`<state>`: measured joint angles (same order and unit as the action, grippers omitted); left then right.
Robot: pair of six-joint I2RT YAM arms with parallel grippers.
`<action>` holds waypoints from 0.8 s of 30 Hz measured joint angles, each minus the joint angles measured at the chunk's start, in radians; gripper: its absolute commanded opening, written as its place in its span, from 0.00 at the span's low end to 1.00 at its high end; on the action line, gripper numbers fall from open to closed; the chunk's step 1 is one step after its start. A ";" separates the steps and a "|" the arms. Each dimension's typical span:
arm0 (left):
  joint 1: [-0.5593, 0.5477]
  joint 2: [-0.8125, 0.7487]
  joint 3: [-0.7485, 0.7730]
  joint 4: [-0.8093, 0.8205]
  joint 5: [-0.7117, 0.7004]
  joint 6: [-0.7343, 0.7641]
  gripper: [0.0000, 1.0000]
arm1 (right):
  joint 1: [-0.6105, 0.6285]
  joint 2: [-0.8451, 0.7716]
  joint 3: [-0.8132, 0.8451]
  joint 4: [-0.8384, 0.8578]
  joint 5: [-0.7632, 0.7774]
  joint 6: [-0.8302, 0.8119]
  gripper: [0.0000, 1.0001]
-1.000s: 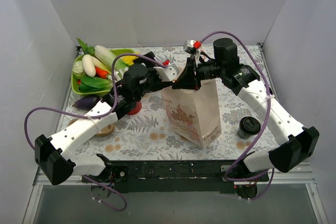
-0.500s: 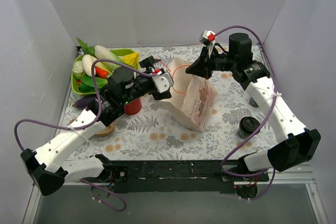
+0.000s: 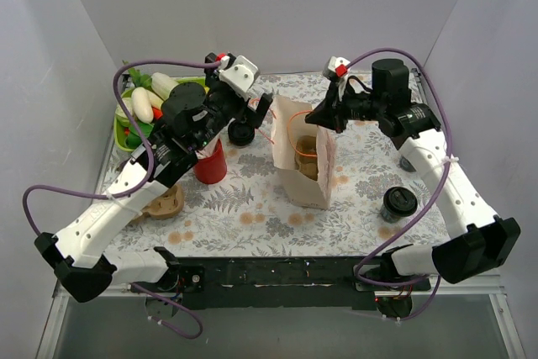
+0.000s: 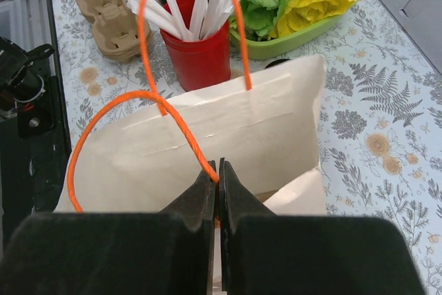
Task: Pack the takeout coffee
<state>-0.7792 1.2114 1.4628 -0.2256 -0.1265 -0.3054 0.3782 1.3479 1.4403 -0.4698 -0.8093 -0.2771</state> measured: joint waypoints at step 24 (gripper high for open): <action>0.013 0.163 -0.094 -0.142 0.174 -0.436 0.97 | -0.018 -0.145 -0.114 -0.102 0.071 -0.068 0.01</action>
<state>-0.7666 1.3739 1.3689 -0.3672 0.0471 -0.7414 0.3599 1.2034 1.3258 -0.5720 -0.7383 -0.3454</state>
